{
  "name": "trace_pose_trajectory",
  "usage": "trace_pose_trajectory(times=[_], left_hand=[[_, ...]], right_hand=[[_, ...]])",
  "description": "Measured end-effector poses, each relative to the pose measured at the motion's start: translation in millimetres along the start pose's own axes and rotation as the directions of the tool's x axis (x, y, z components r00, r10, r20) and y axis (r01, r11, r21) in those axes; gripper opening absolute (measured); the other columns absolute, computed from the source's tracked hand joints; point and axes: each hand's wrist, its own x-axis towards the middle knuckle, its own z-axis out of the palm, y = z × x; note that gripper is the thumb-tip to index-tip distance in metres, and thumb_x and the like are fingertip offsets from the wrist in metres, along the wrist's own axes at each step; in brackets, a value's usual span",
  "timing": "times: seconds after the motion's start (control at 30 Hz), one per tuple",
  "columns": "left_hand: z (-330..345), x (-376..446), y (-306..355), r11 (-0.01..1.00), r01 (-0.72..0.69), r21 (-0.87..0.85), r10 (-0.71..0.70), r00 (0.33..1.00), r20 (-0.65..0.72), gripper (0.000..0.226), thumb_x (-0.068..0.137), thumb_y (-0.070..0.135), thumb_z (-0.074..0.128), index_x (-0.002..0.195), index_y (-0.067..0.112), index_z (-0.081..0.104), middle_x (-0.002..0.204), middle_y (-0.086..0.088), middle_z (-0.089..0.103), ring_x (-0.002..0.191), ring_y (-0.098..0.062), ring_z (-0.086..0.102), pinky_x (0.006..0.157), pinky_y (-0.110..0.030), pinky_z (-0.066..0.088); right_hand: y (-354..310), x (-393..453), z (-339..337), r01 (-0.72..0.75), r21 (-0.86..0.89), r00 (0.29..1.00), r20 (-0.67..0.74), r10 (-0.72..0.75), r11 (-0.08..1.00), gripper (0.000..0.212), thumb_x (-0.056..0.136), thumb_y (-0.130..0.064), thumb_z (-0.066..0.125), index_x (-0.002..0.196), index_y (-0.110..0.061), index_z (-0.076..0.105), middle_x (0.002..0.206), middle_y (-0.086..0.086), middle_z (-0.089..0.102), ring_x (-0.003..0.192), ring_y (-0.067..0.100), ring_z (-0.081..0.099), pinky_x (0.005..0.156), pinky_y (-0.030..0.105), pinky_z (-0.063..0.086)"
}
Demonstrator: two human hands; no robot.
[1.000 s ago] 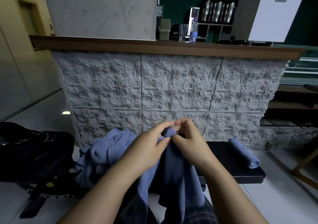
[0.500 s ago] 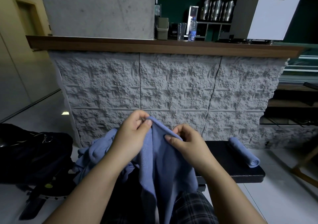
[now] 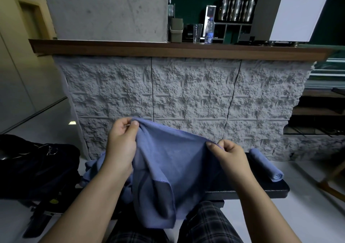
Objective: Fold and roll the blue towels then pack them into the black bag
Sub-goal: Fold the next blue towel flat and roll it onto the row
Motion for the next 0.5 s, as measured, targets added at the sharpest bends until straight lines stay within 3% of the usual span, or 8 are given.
trace_pose_trajectory(times=[0.07,0.2,0.37,0.43,0.5], left_hand=[[5,-7,-3,1.000,0.022,0.008,-0.022,0.999,0.024,0.015,0.096,0.010,0.048,0.086,0.021,0.053,0.080,-0.002,0.062,0.076,-0.016,0.059,0.073,-0.033,0.048],[15,-24,-6,0.991,0.077,0.112,-0.092,0.987,0.134,0.015,0.093,0.015,0.054,0.086,0.028,0.050,0.069,-0.002,0.051,0.065,-0.015,0.047,0.063,-0.030,0.038],[28,-48,-5,0.980,0.195,-0.038,-0.168,0.917,0.362,0.013,0.091,0.007,0.053,0.082,0.015,0.058,0.063,-0.002,0.054,0.059,-0.009,0.053,0.057,-0.021,0.046],[29,-55,-3,0.972,0.227,-0.061,-0.170,0.860,0.482,0.019,0.091,-0.003,0.048,0.084,0.010,0.060,0.071,-0.004,0.065,0.068,-0.012,0.063,0.061,-0.022,0.053],[28,-57,-3,0.985,0.171,-0.031,-0.124,0.815,0.567,0.036,0.087,-0.017,0.040,0.085,0.009,0.063,0.085,-0.004,0.072,0.085,-0.015,0.067,0.073,-0.022,0.053]], right_hand=[[-2,1,3,-0.022,0.073,1.000,0.008,0.021,0.997,0.047,0.086,-0.013,0.066,0.052,-0.021,0.034,0.045,-0.006,0.029,0.045,0.008,0.024,0.042,0.022,0.020],[-8,-5,22,-0.131,0.217,0.982,0.161,0.097,0.967,0.049,0.090,-0.012,0.060,0.045,-0.021,0.041,0.048,-0.003,0.033,0.046,0.010,0.026,0.043,0.022,0.021],[-12,-17,39,-0.178,0.281,0.954,0.284,0.096,0.943,0.036,0.083,-0.021,0.067,0.056,-0.023,0.043,0.067,0.010,0.035,0.058,0.017,0.029,0.054,0.030,0.023],[-14,-19,39,-0.196,0.311,0.949,0.299,0.100,0.930,0.037,0.083,-0.019,0.069,0.057,-0.022,0.043,0.065,0.009,0.033,0.058,0.016,0.030,0.052,0.029,0.023],[-16,-19,36,-0.198,0.333,0.950,0.298,0.096,0.922,0.034,0.080,-0.023,0.073,0.058,-0.023,0.047,0.062,0.006,0.038,0.058,0.015,0.033,0.053,0.030,0.024]])
